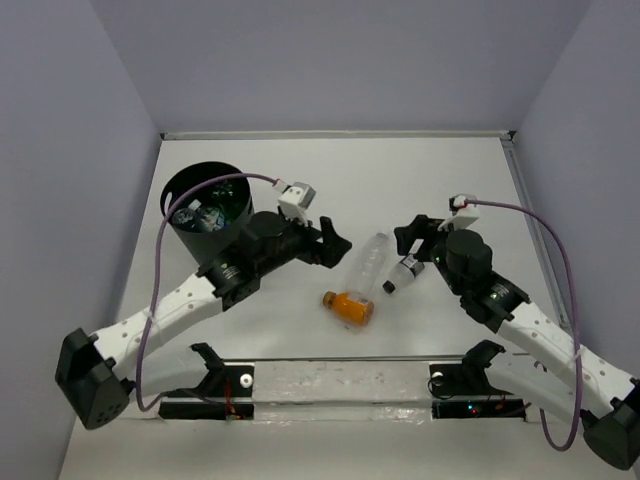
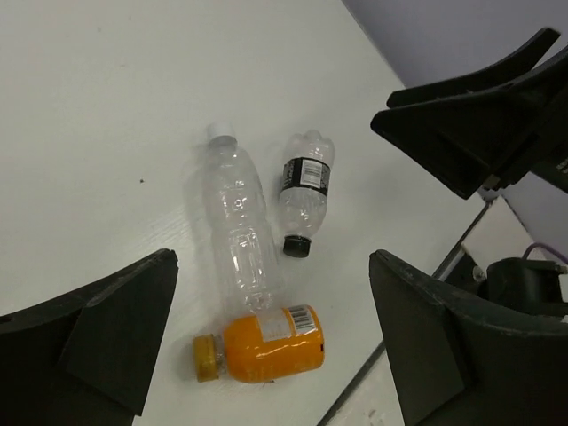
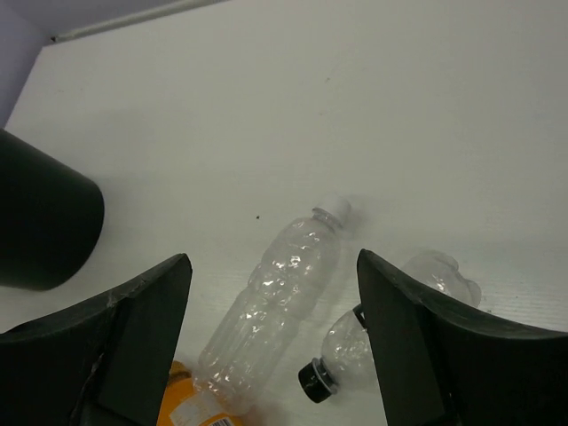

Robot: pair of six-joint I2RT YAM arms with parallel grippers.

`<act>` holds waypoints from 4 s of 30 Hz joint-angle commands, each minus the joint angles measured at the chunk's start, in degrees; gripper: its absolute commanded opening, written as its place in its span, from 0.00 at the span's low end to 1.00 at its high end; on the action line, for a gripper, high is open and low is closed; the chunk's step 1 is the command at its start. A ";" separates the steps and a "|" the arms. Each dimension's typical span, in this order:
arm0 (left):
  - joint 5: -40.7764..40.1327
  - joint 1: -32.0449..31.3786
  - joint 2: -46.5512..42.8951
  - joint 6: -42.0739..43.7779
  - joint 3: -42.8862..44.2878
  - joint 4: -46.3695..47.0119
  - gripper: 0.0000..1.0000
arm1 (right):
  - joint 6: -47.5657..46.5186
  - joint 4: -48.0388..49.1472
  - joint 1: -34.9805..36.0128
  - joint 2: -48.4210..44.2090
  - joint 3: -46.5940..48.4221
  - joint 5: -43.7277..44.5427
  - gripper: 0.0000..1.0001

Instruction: Put the plastic bottles in the bin

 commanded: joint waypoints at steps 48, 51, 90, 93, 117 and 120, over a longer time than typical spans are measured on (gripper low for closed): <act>-32.66 -9.35 45.91 20.66 45.70 -7.07 0.46 | 2.08 1.10 -1.03 -30.45 -12.40 8.30 0.77; -33.89 -7.85 37.39 20.84 44.47 -2.67 0.46 | 1.73 2.08 -1.03 -28.18 -12.85 6.11 0.77; -44.98 24.85 0.89 21.90 5.96 24.24 0.99 | -5.92 10.69 3.10 -3.83 -8.02 -24.92 0.80; -41.55 24.76 -0.87 20.85 6.93 21.79 0.99 | -6.80 9.55 4.86 0.03 -5.73 -25.01 0.80; -34.15 25.29 3.17 7.49 18.54 -24.37 0.25 | -8.21 3.48 12.86 10.24 3.32 -25.28 0.60; -32.67 26.07 4.66 6.69 17.31 -25.59 0.17 | -8.21 3.57 12.86 9.45 2.97 -24.93 0.61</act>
